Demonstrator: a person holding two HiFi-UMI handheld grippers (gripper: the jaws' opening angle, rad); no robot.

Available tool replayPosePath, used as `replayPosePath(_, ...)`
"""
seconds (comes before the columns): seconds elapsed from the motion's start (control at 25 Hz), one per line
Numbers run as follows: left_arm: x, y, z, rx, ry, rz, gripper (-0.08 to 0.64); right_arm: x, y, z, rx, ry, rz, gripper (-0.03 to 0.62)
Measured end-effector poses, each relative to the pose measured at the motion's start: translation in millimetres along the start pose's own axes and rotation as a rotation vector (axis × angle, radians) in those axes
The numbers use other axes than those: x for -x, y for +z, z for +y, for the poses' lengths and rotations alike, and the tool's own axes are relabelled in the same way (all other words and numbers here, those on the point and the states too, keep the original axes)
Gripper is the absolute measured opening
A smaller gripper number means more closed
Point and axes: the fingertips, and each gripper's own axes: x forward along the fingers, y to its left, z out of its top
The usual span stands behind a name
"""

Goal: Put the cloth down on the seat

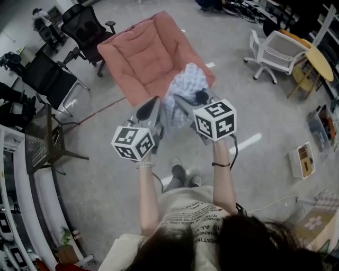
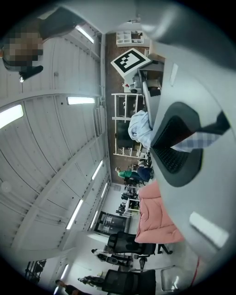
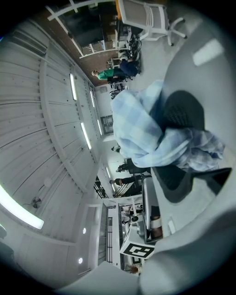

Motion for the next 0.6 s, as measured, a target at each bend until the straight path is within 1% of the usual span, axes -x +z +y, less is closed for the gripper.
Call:
replayPosePath(0.12,-19,3,11,0.000,-0.029,0.000,-0.003,-14,4,-13,-0.001,-0.019,0.004,0.210)
replayPosePath(0.36,-52,1,47,0.010,-0.069,0.021,-0.003,-55,7,-34,-0.020,-0.047,0.012,0.209)
replayPosePath(0.6,-79,-5,86,0.028,-0.082,0.041,-0.003,-95,7,-54,-0.043,-0.069,0.028,0.209)
